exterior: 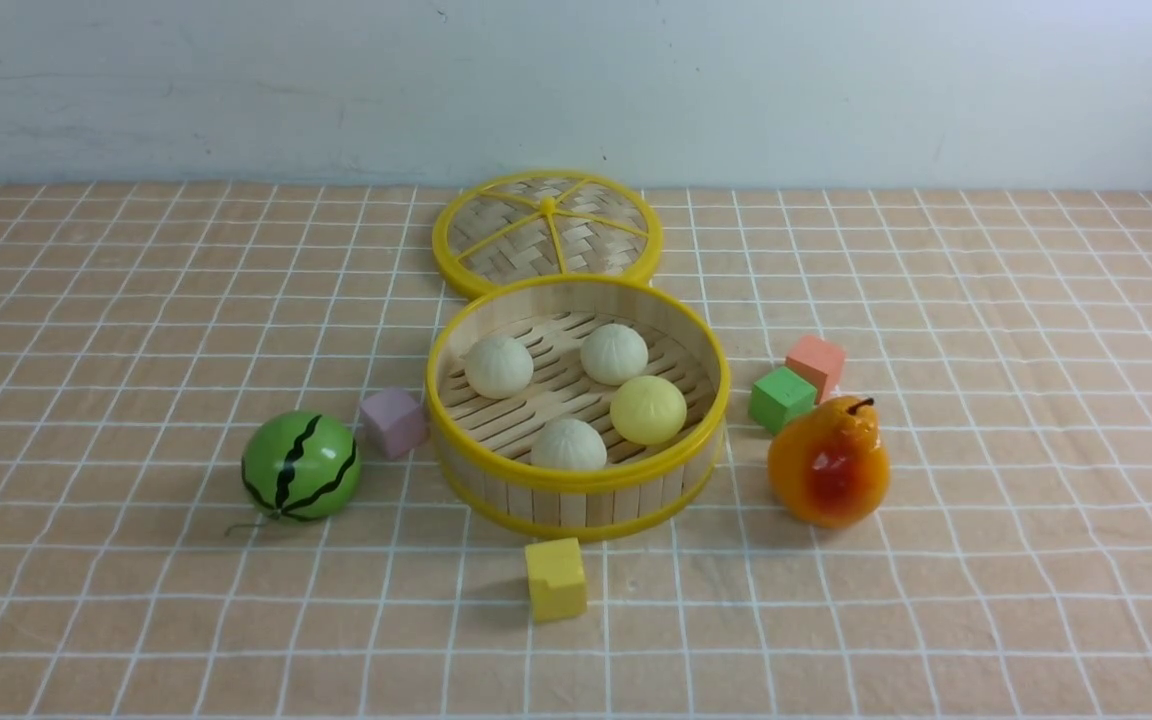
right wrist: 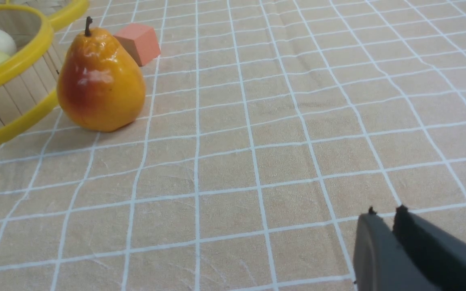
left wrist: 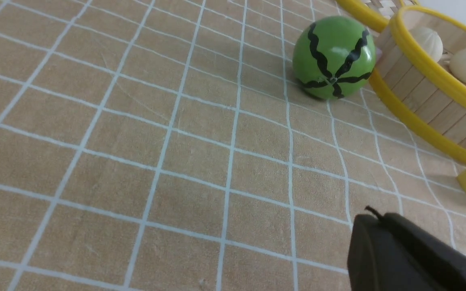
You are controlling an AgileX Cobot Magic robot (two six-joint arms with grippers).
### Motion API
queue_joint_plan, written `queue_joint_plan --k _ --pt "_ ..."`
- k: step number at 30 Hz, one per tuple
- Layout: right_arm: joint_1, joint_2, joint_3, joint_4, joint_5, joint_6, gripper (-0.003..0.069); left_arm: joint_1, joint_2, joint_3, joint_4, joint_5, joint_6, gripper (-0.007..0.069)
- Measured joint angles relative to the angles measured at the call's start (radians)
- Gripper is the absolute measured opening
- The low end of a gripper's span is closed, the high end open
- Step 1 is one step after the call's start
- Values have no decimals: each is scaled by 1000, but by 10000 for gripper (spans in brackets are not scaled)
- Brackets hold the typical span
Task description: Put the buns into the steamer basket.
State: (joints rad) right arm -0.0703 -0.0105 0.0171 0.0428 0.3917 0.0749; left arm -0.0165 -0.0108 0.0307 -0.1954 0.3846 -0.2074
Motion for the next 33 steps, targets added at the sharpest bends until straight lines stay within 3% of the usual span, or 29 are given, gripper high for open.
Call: queue_joint_plan --k 33 --pt "0 0 0 0 0 1 105 0 0 0 -2 0 0 -13"
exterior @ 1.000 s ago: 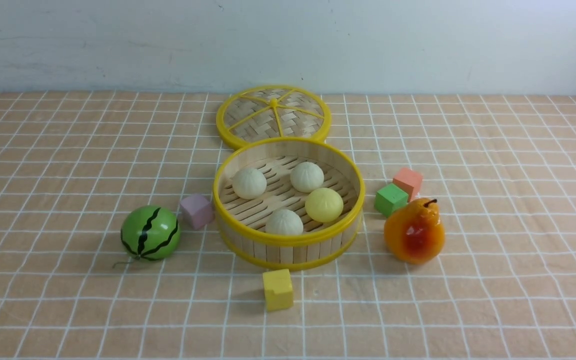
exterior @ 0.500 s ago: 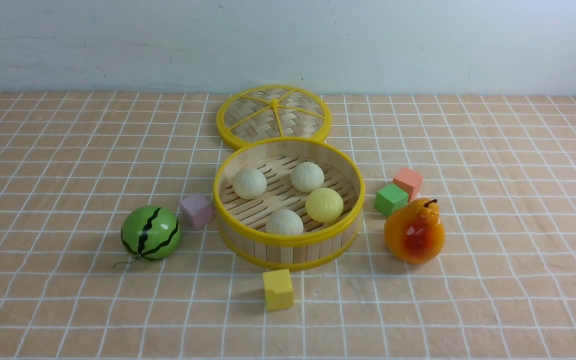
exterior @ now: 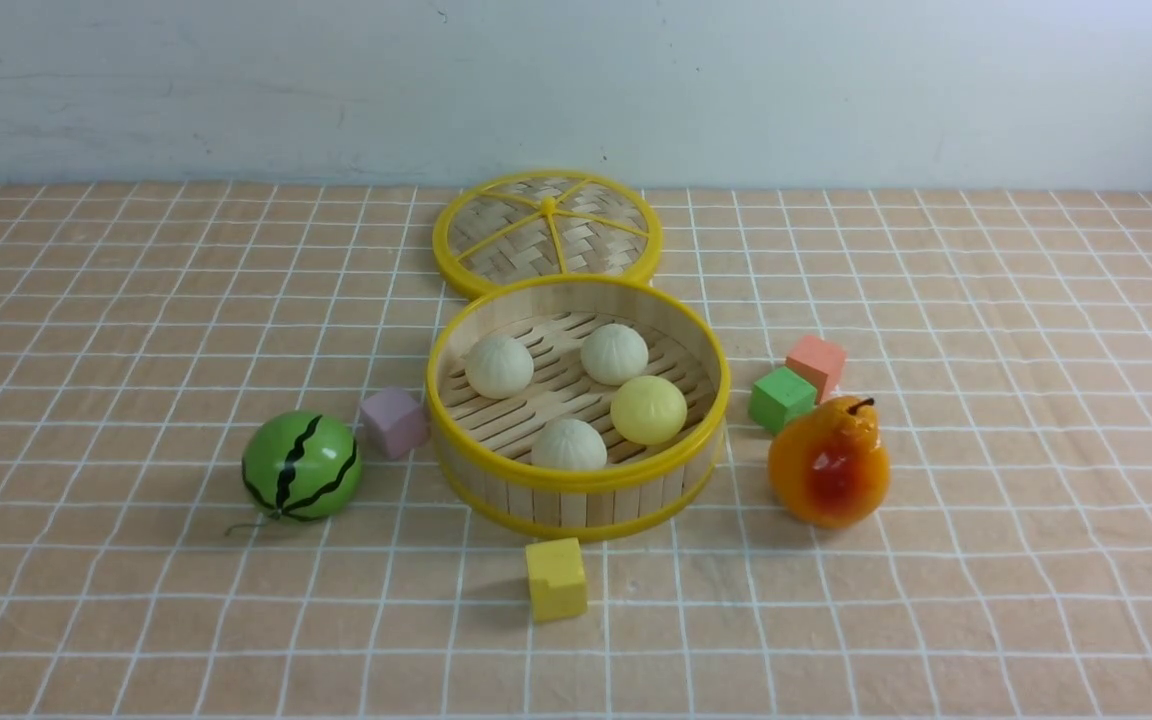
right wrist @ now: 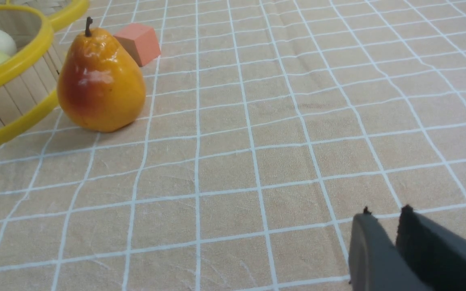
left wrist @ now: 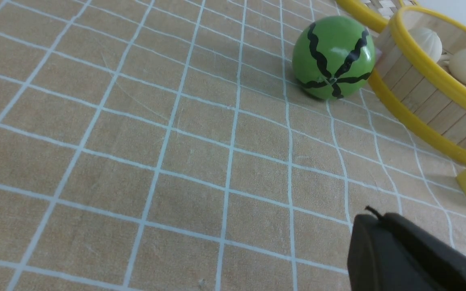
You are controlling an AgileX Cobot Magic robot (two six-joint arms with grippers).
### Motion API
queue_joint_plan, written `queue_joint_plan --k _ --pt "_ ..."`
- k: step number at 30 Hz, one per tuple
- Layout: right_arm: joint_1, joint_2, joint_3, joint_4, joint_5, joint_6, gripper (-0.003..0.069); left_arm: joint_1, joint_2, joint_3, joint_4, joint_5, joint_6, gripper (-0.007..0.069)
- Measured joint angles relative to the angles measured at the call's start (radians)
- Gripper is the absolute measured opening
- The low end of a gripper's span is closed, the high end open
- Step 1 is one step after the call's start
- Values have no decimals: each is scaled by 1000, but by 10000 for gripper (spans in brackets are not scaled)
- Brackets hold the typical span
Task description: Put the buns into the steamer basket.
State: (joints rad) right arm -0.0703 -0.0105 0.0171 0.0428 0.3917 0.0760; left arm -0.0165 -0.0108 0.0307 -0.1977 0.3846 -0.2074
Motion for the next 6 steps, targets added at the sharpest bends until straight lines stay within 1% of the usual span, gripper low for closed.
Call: queue_joint_plan --k 6 --pt "0 0 0 0 0 0 113 0 0 0 0 0 0 -13"
